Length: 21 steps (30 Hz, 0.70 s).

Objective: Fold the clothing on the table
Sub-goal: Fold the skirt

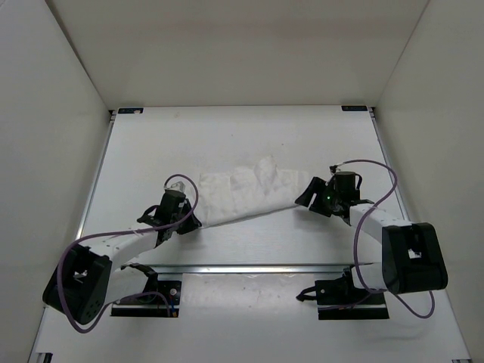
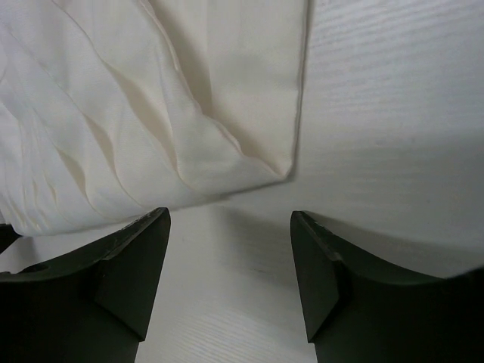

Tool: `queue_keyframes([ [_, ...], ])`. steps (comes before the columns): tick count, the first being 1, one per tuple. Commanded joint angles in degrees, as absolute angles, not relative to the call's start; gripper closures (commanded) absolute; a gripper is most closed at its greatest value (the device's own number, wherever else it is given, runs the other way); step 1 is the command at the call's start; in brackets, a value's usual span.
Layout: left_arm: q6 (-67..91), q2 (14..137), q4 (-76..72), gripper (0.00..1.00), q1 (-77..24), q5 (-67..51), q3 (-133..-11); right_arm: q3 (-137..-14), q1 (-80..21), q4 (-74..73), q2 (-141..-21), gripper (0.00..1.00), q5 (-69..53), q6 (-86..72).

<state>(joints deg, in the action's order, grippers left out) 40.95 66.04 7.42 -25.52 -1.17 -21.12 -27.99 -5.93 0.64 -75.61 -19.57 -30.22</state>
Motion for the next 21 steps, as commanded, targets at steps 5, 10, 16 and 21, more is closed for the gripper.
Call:
queue_keyframes([
  [5,39.64,67.15,8.00,1.00,-25.58,-1.94,-20.66,-29.53,-6.33,5.36,-84.18,0.40,-17.14,-32.70],
  [10,39.20,67.06,7.30,1.00,-24.79,-2.46,-20.39,-31.20,-6.07,6.85,-88.06,0.71,-17.40,-33.49],
  [16,38.23,68.82,4.84,1.00,-26.53,-3.25,-22.05,-38.83,-7.38,-6.13,-84.39,1.00,-9.07,-25.24],
  [21,38.85,74.96,1.94,1.00,-28.48,-2.82,-25.48,-49.20,-13.61,-16.95,-80.78,1.00,-3.96,-13.65],
])
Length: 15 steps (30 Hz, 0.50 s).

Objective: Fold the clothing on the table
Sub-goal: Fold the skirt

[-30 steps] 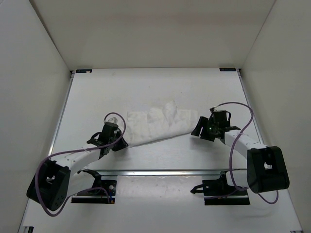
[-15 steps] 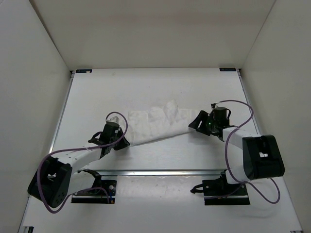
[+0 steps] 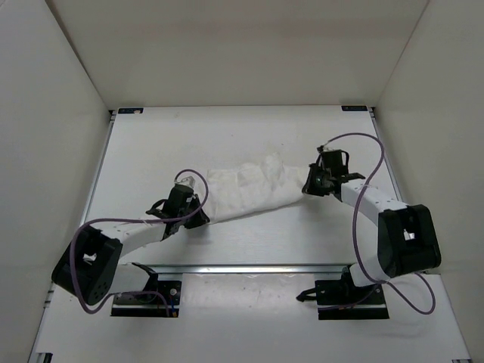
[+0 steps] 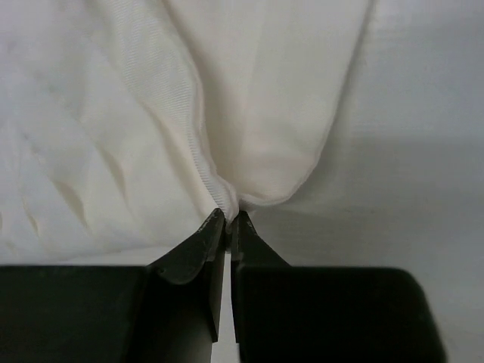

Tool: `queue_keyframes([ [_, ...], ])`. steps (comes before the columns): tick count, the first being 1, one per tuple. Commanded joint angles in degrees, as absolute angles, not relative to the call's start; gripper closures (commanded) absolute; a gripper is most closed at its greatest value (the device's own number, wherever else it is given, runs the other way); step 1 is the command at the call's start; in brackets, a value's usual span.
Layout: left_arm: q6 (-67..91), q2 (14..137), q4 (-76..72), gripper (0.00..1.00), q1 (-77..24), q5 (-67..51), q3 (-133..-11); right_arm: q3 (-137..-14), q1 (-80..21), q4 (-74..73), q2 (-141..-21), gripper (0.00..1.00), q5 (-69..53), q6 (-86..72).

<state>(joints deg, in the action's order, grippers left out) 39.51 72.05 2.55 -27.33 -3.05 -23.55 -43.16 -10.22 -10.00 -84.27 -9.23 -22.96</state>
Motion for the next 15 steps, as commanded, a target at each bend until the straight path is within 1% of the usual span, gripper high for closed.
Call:
queue_keyframes([
  [1,38.85,76.71,1.15,1.00,-29.17,-3.07,-26.10,-51.31,-14.75,-18.96,-80.77,1.00,-3.87,-12.23],
  [5,39.73,81.90,-2.28,1.00,-29.97,-3.87,-27.42,-56.42,-19.15,-20.39,-80.51,1.00,-5.63,-10.64],
  [7,40.16,82.96,-2.81,1.00,-30.85,-3.43,-27.95,-58.87,-23.27,-18.56,-80.86,1.00,-5.62,-10.11],
  [10,40.25,84.20,-4.30,1.00,-30.94,-3.52,-28.04,-62.82,-27.32,-17.58,-83.40,0.99,-8.51,-10.72],
  [15,40.34,84.29,-4.48,1.00,-30.24,-3.25,-27.34,-68.28,-33.47,-14.33,-88.94,1.00,-13.52,-12.30],
])
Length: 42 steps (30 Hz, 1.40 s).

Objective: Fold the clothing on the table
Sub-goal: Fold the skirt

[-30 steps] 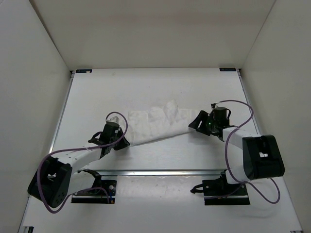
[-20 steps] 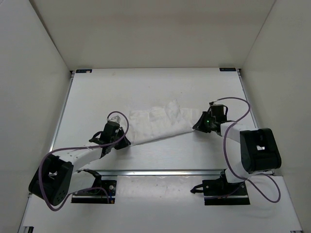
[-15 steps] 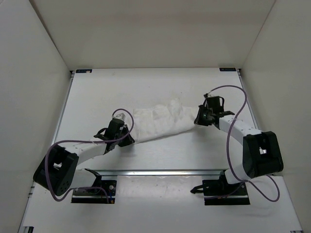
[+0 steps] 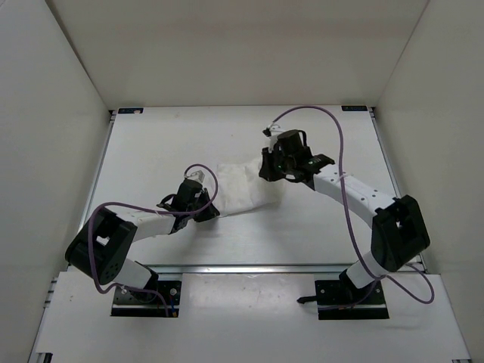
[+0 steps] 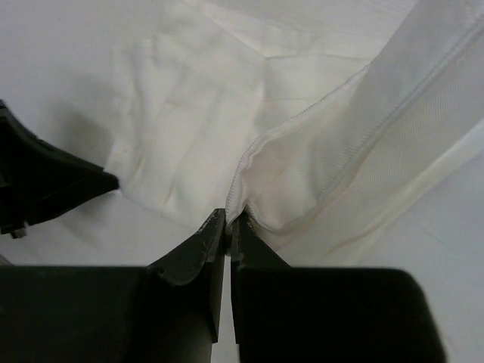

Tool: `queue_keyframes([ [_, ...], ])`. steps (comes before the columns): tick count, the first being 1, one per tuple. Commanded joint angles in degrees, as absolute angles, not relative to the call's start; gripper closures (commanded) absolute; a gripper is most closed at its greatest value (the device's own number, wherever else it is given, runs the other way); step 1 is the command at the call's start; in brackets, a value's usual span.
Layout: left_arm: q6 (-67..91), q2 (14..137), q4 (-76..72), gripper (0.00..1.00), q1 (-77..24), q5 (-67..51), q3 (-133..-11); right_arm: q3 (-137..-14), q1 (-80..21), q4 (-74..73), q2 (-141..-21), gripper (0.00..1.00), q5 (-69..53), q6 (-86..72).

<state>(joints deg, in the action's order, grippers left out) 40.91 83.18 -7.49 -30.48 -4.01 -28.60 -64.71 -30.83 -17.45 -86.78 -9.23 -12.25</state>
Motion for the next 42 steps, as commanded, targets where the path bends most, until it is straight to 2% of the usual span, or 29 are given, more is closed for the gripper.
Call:
queue_keyframes([
  [1,40.25,84.37,-4.40,1.00,-30.23,-3.16,-27.51,-68.81,-34.79,-13.54,-90.25,1.00,-14.58,-13.35],
  [10,40.43,83.94,-4.92,1.00,-29.79,-3.08,-26.98,-70.31,-44.47,-8.44,-98.78,1.00,-18.10,-17.75],
  [24,41.04,82.44,-5.45,1.00,-29.00,-3.61,-25.14,-76.46,-47.99,-5.36,-111.61,1.00,-22.05,-19.25],
  [25,41.04,81.92,-5.45,1.00,-28.48,-4.56,-24.88,-76.29,-47.81,-5.27,-111.97,0.97,-22.84,-19.68],
  [26,41.13,82.00,-5.54,1.00,-27.78,-5.09,-24.61,-76.81,-47.81,-5.62,-111.45,0.87,-22.76,-20.38],
  [29,41.75,79.38,-5.36,0.93,-26.89,-5.90,-23.65,-77.35,-47.90,-7.99,-108.11,0.80,-21.19,-20.21],
  [32,42.10,76.30,-4.31,0.68,-26.02,-6.06,-23.55,-76.73,-47.38,-10.36,-101.97,0.70,-20.04,-20.92],
  [34,41.84,74.10,-2.38,0.60,-25.32,-7.11,-23.82,-75.59,-46.24,-10.63,-96.62,0.63,-20.30,-21.44],
  [38,43.15,68.83,-0.53,0.56,-24.09,-8.25,-22.51,-70.67,-41.67,-7.39,-88.88,0.60,-24.86,-23.46],
  [41,43.42,64.53,2.28,0.54,-22.68,-9.75,-21.27,-65.32,-36.84,-2.56,-87.62,0.74,-28.72,-26.18],
  [42,43.33,62.60,3.68,0.53,-22.24,-10.19,-21.36,-62.61,-34.74,-0.55,-87.28,0.85,-31.26,-26.89],
])
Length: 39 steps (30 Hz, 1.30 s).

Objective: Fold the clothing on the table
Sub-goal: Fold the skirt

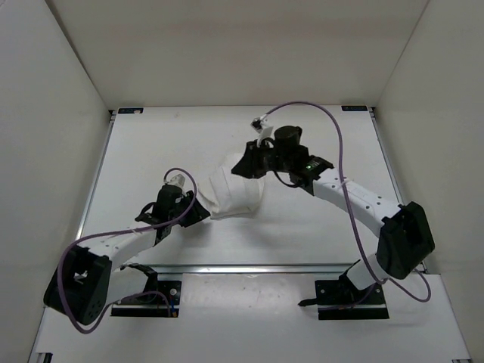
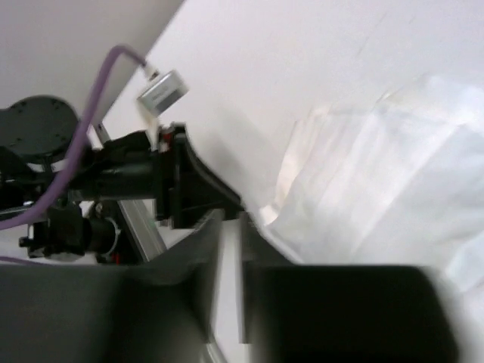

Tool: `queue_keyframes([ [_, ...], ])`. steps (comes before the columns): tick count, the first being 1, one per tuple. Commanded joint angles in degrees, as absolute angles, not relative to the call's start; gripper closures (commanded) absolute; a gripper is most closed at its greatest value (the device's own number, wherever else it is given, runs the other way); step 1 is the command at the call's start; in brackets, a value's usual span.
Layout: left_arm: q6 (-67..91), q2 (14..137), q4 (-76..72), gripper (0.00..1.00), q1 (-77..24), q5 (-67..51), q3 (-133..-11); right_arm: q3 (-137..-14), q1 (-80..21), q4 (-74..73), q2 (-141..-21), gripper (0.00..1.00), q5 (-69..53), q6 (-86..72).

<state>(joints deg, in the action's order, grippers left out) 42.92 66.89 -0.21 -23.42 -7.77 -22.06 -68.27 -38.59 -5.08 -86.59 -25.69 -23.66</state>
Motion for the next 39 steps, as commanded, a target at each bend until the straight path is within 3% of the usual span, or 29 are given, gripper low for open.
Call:
queue_keyframes([
  [1,43.24,60.05,5.43,0.53,-21.63,-10.72,-21.44,-59.88,-32.72,5.56,-88.06,0.96,-33.03,-28.55],
  [2,43.07,59.25,6.58,0.52,-21.36,-10.98,-21.71,-57.16,-32.00,10.32,-89.02,1.00,-35.83,-30.48],
  [6,41.84,49.95,13.70,0.50,-17.68,-11.86,-23.55,-56.33,-30.67,18.63,-99.19,1.00,-44.37,-33.22],
  [11,39.99,43.07,20.65,0.52,-14.24,-12.13,-26.54,-56.34,-32.52,24.33,-111.42,1.00,-45.00,-40.58],
  [14,39.11,41.75,23.64,0.51,-14.06,-12.56,-28.12,-55.64,-34.36,24.17,-114.69,1.00,-38.87,-44.37],
  [19,38.76,40.43,25.22,0.52,-13.71,-12.92,-28.65,-52.39,-36.83,20.91,-110.84,1.00,-16.73,-48.86],
  [24,37.27,41.48,25.93,0.50,-12.84,-14.32,-28.57,-50.71,-30.86,26.98,-110.48,1.00,-24.76,-50.91],
  [26,36.05,41.92,25.49,0.47,-12.92,-17.39,-29.09,-51.24,-29.80,28.99,-107.42,1.00,-30.02,-48.00],
  [27,35.17,42.36,25.84,0.40,-13.18,-18.45,-29.35,-50.89,-29.27,32.22,-105.14,1.00,-33.19,-46.94],
  [28,34.03,42.97,26.45,0.29,-13.10,-19.07,-30.23,-50.19,-28.75,36.43,-104.25,1.00,-35.14,-46.76],
  [29,33.40,42.80,26.72,0.08,-12.83,-20.29,-30.67,-50.97,-27.78,37.95,-103.19,1.00,-39.33,-47.80],
  [30,32.35,43.32,26.81,0.01,-12.48,-21.17,-31.02,-52.46,-26.99,37.97,-100.66,1.00,-42.33,-48.51],
  [34,31.21,43.42,30.05,0.02,-12.57,-22.59,-32.96,-52.65,-28.64,33.51,-86.62,1.00,-38.45,-38.13],
  [37,27.09,46.04,36.19,0.01,-12.66,-21.63,-38.66,-56.42,-34.70,5.79,-75.80,1.00,-17.49,-18.17],
  [39,22.43,48.50,43.64,0.01,-12.74,-19.43,-45.40,-54.94,-34.29,-2.41,-70.43,1.00,-12.22,-14.87],
])
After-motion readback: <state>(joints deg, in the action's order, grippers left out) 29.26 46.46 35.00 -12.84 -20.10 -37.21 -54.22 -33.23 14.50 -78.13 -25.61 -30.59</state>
